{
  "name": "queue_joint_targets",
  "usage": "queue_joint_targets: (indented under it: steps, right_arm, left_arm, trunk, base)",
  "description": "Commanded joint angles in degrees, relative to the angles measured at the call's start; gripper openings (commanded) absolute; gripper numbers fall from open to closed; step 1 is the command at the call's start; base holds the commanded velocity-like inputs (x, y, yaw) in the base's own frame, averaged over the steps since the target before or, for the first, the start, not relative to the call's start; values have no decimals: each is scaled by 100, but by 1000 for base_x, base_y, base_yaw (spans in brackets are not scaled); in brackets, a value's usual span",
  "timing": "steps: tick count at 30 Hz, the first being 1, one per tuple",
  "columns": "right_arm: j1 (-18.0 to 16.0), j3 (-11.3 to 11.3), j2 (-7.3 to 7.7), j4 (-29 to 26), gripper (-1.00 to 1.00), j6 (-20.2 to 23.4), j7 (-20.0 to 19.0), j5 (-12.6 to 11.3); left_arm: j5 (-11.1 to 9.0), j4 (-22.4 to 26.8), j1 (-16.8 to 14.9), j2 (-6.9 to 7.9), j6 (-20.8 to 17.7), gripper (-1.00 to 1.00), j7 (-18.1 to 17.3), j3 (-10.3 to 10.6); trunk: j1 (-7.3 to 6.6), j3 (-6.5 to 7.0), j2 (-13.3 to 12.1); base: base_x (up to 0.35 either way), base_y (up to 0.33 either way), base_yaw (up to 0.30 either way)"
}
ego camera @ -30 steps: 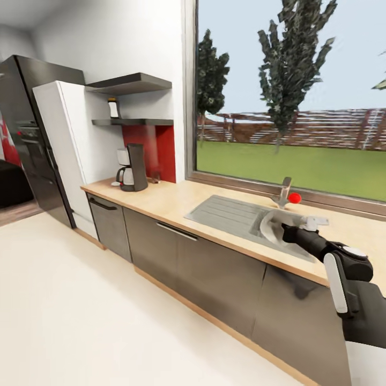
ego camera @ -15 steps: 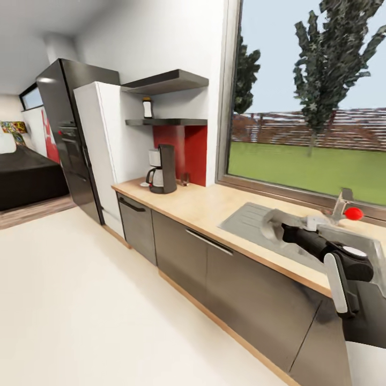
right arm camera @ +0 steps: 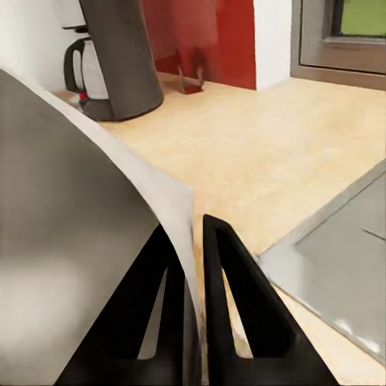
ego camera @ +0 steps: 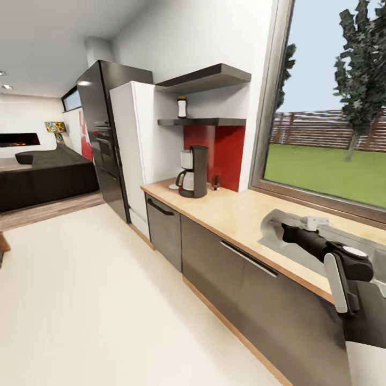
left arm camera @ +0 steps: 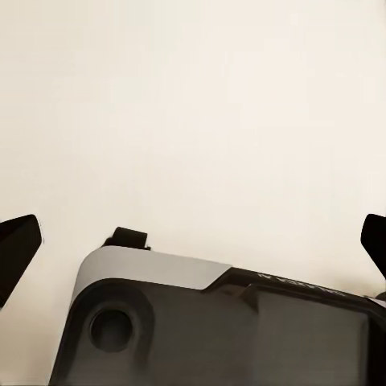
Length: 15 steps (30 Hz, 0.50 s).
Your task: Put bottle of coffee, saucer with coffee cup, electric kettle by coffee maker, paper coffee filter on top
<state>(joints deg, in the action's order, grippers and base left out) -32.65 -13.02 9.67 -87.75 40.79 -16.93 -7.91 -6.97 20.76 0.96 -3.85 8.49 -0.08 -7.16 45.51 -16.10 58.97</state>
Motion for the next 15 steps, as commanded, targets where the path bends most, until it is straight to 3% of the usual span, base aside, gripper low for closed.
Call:
queue_joint_targets:
  steps: [1,15]
  right_arm:
    - [-4,-8,0,-6,-100,43,1,-61]
    - [-4,-8,-3,-6,-100,43,-1,-61]
  left_arm:
    - [-59,7,1,-2,5,100,-1,4]
    - [-59,7,1,-2,4,100,-1,4]
  trunk:
    - [4,-6,4]
    - [4,-6,4]
  base:
    - [301,184,272]
    - [301,184,272]
